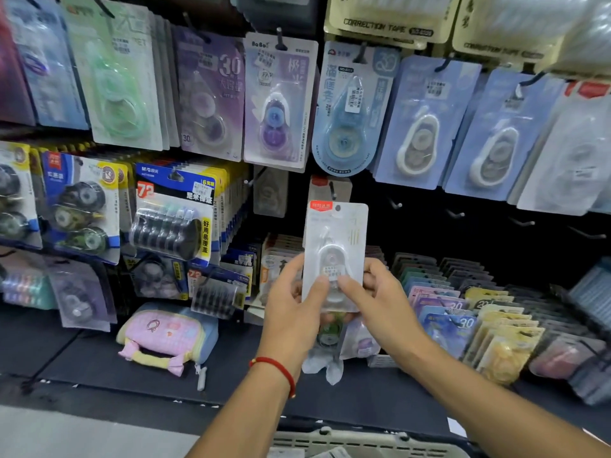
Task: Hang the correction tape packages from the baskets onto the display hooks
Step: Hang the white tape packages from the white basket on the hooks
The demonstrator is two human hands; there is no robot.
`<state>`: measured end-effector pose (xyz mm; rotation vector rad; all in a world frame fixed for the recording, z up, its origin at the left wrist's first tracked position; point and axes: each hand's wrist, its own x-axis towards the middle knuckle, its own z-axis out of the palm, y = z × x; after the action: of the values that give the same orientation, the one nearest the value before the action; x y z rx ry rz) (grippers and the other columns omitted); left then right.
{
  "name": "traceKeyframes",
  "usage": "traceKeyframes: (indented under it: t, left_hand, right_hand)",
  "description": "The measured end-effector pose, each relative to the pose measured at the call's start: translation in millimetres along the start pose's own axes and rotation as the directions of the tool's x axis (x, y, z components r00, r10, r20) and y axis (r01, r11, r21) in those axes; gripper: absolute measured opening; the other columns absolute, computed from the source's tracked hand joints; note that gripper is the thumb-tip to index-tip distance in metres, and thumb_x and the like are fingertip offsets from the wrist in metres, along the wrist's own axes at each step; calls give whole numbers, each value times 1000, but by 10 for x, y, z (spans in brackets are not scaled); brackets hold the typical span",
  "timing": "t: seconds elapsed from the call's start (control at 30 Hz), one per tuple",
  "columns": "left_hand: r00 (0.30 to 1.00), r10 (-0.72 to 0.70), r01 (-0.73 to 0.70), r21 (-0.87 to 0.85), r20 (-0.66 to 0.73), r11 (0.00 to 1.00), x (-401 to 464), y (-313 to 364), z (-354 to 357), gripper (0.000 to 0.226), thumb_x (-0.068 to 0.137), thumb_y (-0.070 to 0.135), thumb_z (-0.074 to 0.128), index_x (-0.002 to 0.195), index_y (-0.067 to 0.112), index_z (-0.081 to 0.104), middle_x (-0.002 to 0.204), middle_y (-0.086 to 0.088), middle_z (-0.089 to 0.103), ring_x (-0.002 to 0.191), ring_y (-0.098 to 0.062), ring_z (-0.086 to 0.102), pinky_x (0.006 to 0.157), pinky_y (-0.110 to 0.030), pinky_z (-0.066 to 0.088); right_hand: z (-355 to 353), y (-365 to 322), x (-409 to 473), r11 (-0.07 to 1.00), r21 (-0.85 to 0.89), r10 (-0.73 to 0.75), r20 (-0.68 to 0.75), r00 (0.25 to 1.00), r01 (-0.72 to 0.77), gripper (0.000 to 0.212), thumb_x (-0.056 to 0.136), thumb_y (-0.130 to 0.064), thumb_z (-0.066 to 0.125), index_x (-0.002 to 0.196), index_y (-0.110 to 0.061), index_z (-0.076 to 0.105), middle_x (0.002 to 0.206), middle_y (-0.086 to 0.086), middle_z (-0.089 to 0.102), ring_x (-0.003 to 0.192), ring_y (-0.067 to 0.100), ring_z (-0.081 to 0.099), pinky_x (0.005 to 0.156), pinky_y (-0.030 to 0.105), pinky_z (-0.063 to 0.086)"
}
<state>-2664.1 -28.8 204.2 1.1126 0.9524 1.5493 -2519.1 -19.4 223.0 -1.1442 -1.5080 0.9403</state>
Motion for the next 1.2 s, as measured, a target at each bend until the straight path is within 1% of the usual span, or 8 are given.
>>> traceKeyframes:
  t: [0.2,0.47,0.6,0.7,0.83,0.93,1.03,1.2]
  left_hand:
    - [999,30,-31,-53,-21,998,68,0,22,54,100,6,68,144,36,57,105,-5,80,97,-22,79,73,-30,64]
    - [998,54,-55,-66,-21,996,168,30,-52,46,100,8,70,131,41,63,103,-1,82,79,-16,78,67,-23,61]
    - [999,49,-50,-47,-18,998,244,-2,-52,45,100,8,70,123,46,64,98,1,82,72,-17,78,65,-21,61]
    - [1000,-22,24,88,-13,996,318,-93,-73,48,99,8,67,130,46,64,103,14,79,90,-15,78,82,-34,65]
    - [972,-218,231,165,-90,959,373,-207,-101,51,97,4,65,143,24,62,132,-1,67,112,-18,69,102,-49,58]
    - [950,-297,312,261,-98,913,359,-265,-123,34,96,6,67,126,20,68,118,-2,68,92,-19,69,95,-52,61]
    - [951,-296,302,441,-86,845,339,-345,-223,21,94,12,69,112,24,68,103,6,65,99,-19,67,95,-46,61]
    - [908,-418,292,659,37,693,234,-421,-456,14,97,9,64,98,23,67,81,-2,67,69,-18,62,66,-31,53]
  right_hand:
    - [-9,-155,93,998,56,37,-55,998,-34,18,106,-25,62,122,-17,61,105,4,79,93,24,77,64,36,62]
    - [61,-165,186,996,85,4,-86,996,3,21,104,-26,64,122,-15,65,102,3,80,77,23,75,52,34,57]
    - [57,-49,248,994,87,-47,-135,990,59,20,103,-29,68,119,-18,69,102,0,81,85,23,79,58,37,64]
    - [98,133,468,997,-53,-65,-201,977,56,19,102,-35,67,119,-25,68,98,-6,80,83,15,77,58,24,59]
    - [180,391,1076,981,-177,36,-254,967,-83,27,105,-36,60,130,-29,59,110,-3,75,94,23,73,82,49,61]
    - [241,452,1456,976,-143,119,-295,948,-167,41,105,-38,61,142,-22,54,121,3,69,107,35,70,94,57,59]
    - [234,491,1629,955,-187,170,-287,943,-230,50,105,-45,59,147,-19,51,127,6,66,113,39,68,95,47,57]
    - [19,614,1306,904,-299,250,-210,945,-306,51,104,-39,62,144,-10,50,129,14,65,116,34,66,96,48,59]
